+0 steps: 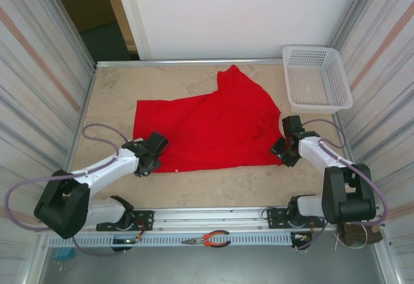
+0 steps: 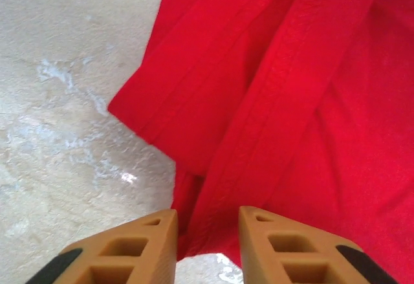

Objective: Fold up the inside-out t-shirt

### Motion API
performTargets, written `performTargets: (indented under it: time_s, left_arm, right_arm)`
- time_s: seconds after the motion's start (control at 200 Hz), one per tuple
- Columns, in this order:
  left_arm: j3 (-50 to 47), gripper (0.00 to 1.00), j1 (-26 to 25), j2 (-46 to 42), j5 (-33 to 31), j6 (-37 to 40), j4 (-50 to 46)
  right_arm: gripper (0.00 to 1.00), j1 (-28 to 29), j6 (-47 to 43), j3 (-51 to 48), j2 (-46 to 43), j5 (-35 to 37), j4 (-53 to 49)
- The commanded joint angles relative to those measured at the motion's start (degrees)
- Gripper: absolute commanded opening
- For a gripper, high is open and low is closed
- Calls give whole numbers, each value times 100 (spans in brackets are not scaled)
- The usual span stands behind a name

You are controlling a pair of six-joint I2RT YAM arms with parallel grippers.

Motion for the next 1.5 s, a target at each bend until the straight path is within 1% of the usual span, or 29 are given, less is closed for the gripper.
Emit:
performTargets:
  time_s: [0.0, 0.025, 0.09, 0.135, 0.165, 0.245, 0.291, 0.366, 0.446, 0.581, 0.671, 0.691, 0.782, 0.802, 0.842, 0.917, 1.007, 1.082, 1.187, 1.323, 1.498]
  left_arm:
    - [141, 34, -31, 262, -366, 5, 89]
    - [158, 34, -31, 341, -374, 5, 99]
    - [199, 34, -31, 542, -386, 1, 103]
    - [228, 30, -31, 672, -388, 14, 96]
    - [254, 25, -31, 735, -423, 2, 52]
    - [355, 6, -31, 743, -593, 11, -174]
    - [424, 0, -23, 622, -675, 82, -286]
    - [502, 0, 89, 272, -718, 235, -447]
    - [494, 0, 347, -214, -572, 470, -489]
    - [450, 0, 916, -989, -243, 868, -645]
    - [416, 0, 1315, -1394, -4, 1104, -758]
    - [407, 4, 1401, -1464, 60, 1124, -793]
    - [362, 34, 1650, -1772, 255, 1186, -939]
    - [356, 37, 1671, -1835, 258, 1183, -985]
    - [341, 40, 1682, -1957, 273, 1160, -1050]
    - [295, 41, 1682, -2147, 372, 1109, -1099]
    - [228, 42, 1667, -2247, 639, 1036, -1080]
    - [162, 43, 1511, -2235, 805, 924, -990]
    - [59, 44, 878, -2109, 746, 627, -777]
    - [-95, 51, -242, -1690, 384, 193, -249]
    - [225, 60, -1198, -611, -216, -272, -11]
  right_arm:
    - [32, -34, 48, -62, 69, 21, 66]
    - [28, -47, 48, -60, 74, 10, 66]
    - [12, -84, 23, -48, 63, -13, 75]
    - [0, -120, 12, -31, 49, -43, 75]
    - [0, -146, -4, -14, 28, -79, 68]
    - [0, -240, -13, 32, -116, -94, -5]
    - [0, -308, -5, 53, -271, -47, -80]
    - [0, -486, 17, 79, -543, 32, -226]
    - [0, -714, 5, 110, -770, 108, -382]
    - [0, -1121, -39, 77, -1011, 133, -538]
    - [0, -1290, -55, 32, -1092, 109, -550]
    - [0, -1312, -63, 23, -1089, 90, -543]
    - [0, -1338, -82, 19, -1021, 62, -536]
    - [0, -1338, -83, 14, -1004, 62, -529]
    - [0, -1336, -75, 5, -981, 45, -508]
    - [0, -1336, -70, -46, -965, -7, -463]
    - [0, -1338, -70, -104, -966, -75, -435]
    - [0, -1332, -99, -165, -974, -111, -426]
    - [0, -1328, -123, -286, -1026, -114, -418]
    - [0, -1328, -118, -450, -1073, -170, -361]
    - [0, -1310, -110, -558, -1091, -181, -330]
